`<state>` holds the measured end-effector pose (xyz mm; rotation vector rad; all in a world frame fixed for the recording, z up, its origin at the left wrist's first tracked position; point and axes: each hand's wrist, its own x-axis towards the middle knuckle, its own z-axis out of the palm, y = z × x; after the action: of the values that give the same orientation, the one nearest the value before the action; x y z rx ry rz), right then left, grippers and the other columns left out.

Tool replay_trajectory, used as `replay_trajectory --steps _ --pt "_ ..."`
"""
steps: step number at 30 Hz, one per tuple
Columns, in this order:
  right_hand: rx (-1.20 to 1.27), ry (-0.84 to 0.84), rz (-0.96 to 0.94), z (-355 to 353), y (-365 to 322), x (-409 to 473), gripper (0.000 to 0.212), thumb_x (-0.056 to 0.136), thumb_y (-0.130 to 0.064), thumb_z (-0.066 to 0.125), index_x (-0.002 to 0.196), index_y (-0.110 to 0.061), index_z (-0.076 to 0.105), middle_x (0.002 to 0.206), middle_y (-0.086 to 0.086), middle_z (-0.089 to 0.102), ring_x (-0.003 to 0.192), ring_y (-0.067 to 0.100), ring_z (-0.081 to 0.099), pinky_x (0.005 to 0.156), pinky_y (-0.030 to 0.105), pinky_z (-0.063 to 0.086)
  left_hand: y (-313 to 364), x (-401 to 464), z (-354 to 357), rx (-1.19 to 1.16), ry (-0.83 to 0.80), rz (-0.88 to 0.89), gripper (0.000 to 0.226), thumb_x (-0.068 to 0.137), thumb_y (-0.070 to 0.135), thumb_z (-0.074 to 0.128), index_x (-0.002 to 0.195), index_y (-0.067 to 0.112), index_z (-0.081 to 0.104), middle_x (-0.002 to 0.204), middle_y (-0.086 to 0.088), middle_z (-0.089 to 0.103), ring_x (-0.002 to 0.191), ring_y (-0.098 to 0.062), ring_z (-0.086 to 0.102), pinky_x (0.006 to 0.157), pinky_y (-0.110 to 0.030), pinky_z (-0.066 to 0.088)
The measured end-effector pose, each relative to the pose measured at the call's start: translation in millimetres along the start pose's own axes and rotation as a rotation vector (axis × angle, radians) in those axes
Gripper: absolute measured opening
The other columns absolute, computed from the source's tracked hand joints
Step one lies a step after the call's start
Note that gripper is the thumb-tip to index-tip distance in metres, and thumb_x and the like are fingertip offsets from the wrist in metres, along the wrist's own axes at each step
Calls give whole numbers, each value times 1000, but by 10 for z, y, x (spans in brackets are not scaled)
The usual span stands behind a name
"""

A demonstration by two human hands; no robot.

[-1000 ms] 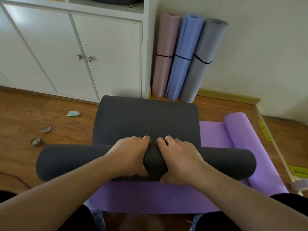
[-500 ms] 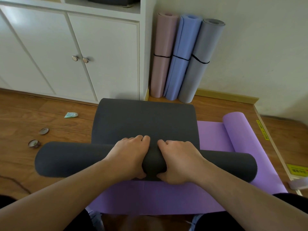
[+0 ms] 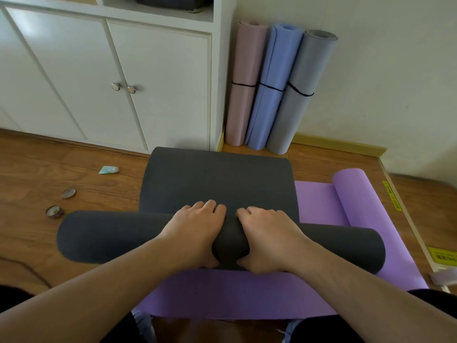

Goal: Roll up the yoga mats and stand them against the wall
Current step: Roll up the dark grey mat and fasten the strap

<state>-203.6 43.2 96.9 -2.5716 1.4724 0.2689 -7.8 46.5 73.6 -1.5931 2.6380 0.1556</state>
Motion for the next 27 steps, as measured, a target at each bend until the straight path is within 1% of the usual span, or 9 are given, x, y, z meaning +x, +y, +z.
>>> replay_trajectory --steps 3,5,6,10,14,16,19,23,27 --pt "28 19 -2 8 -10 -7 83 73 -57 87 132 -24 39 120 -4 52 101 19 60 83 38 55 -43 35 -70 -66 -15 -17 67 68 63 81 114 28 47 108 11 55 97 -12 59 84 -32 54" --pt "-34 23 -17 35 -21 -1 99 67 -58 92 140 -22 35 128 -2 48 109 21 59 91 39 53 -52 48 -116 -123 -45 -37 71 65 63 83 114 28 44 103 12 58 90 -11 60 79 -32 56" --pt "-62 23 -23 48 -26 4 100 66 -59 93 140 -22 36 128 -2 49 110 21 59 91 39 52 -47 49 -130 -143 -65 -46 74 64 63 84 114 29 42 100 12 59 87 -11 61 77 -33 57" --pt "-14 36 -25 49 -1 12 76 74 -54 88 129 -23 45 118 -2 56 98 20 62 82 38 55 0 26 -123 -165 -84 -50 73 65 64 83 110 31 37 94 13 59 84 -9 61 74 -30 54" --pt "17 38 -15 28 35 25 65 75 -55 84 122 -24 51 111 -4 58 93 20 63 79 37 56 30 -4 -39 -27 30 16 79 65 67 80 123 29 42 119 10 45 106 -14 50 92 -29 48" --pt "22 15 -8 36 37 20 65 75 -57 83 122 -25 52 110 -5 59 93 19 63 80 37 55 49 5 -6 7 27 12 81 67 64 82 127 27 43 121 7 45 109 -15 50 95 -31 49" --pt "1 19 -5 51 36 9 69 74 -60 83 124 -26 48 113 -5 59 98 19 63 81 38 55 50 40 -24 -76 28 -8 70 68 57 85 117 27 44 113 11 53 102 -12 56 87 -32 53" --pt "-20 -22 -6 73 22 25 101 64 -59 94 140 -24 37 130 -1 48 113 22 57 94 41 55 3 54 -96 -205 -48 -55 71 67 55 87 116 28 43 105 12 58 91 -9 61 78 -32 57" --pt "26 -3 -4 87 8 31 80 72 -51 90 131 -24 43 120 -1 53 101 20 59 84 39 57 4 32 -95 -197 -96 -43 68 70 58 84 115 30 42 103 13 58 90 -9 59 72 -27 50"
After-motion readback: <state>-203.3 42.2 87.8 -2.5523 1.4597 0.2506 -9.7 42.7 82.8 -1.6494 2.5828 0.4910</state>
